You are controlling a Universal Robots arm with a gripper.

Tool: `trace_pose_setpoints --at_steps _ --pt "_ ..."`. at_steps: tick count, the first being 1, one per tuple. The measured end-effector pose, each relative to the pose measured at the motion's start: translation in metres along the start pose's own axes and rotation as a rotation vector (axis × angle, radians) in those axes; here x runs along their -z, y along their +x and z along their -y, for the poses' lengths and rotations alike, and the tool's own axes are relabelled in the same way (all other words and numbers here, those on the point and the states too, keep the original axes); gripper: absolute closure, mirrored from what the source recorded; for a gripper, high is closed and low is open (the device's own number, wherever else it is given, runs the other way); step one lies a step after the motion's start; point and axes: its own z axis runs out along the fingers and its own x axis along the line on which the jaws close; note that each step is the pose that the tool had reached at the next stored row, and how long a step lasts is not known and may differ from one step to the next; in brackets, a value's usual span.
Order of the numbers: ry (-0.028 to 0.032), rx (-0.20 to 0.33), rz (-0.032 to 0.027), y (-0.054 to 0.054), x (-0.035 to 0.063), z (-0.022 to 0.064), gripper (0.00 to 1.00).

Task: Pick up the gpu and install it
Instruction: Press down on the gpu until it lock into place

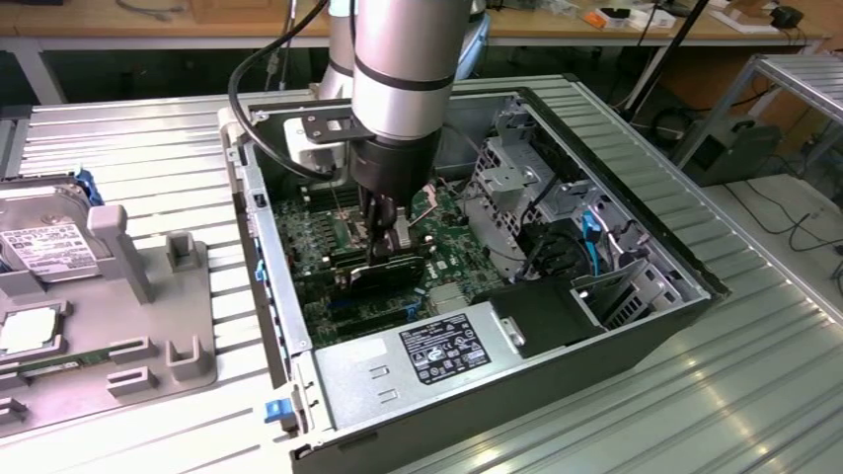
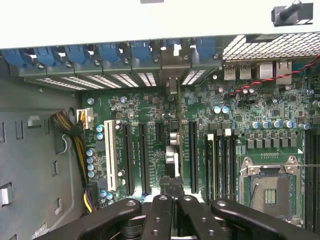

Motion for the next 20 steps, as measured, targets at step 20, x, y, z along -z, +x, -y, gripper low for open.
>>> trace_pose_setpoints --at_steps 20 --pt "-0.0096 0.0 -0.0013 0.0 -0.0091 -0.0042 0.89"
